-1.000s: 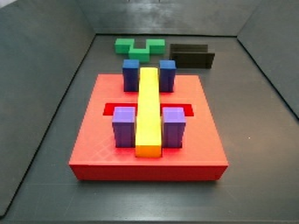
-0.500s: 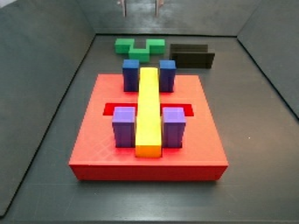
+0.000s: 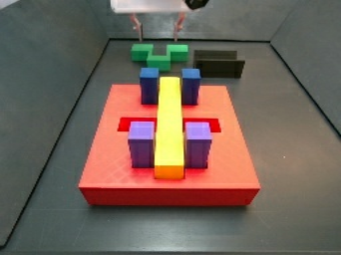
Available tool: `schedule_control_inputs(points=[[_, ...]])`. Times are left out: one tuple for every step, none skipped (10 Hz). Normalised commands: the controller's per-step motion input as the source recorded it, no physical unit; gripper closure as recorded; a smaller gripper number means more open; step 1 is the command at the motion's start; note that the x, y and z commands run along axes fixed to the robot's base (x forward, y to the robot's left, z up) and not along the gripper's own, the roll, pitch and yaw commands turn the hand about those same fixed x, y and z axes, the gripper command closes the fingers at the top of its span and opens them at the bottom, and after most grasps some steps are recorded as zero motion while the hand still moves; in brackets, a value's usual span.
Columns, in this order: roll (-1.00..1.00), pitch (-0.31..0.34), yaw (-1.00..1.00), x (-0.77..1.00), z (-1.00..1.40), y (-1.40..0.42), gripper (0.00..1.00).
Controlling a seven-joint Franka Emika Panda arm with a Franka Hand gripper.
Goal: Pick up the green object. Move up. Place the green object on the fixture. Regrasp the green object. Move to above the board. Insert the green object.
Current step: Pick up the green object.
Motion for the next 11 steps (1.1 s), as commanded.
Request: schedule_control_inputs(points=[[0.16,-0.041,-0.17,0.06,-0.48,-0.02,0.00],[0.22,0.000,-0.21,0.09,-0.41,0.00,0.00],[0.23,0.000,-0.21,0.12,-0.30,0.00,0.00],[0.18,0.000,-0.07,0.00,-0.28,0.03,0.00],[0.12,0.000,0.00,-0.05,-0.22,0.13,0.00],[0.05,0.000,0.00,-0.07,-0.22,0.16,0.00],[0.00,0.000,0.02,-0.06,-0.31,0.17,0.00],[0.00,0.000,0.10,0.00,-0.27,0.08,0.00],[0.00,0.000,0.01,0.00,-0.19,0.00,0.00],[0.00,-0.003,0.01,0.00,-0.26,0.00,0.00],[0.03,-0.017,0.04,0.00,-0.35,0.00,0.00]])
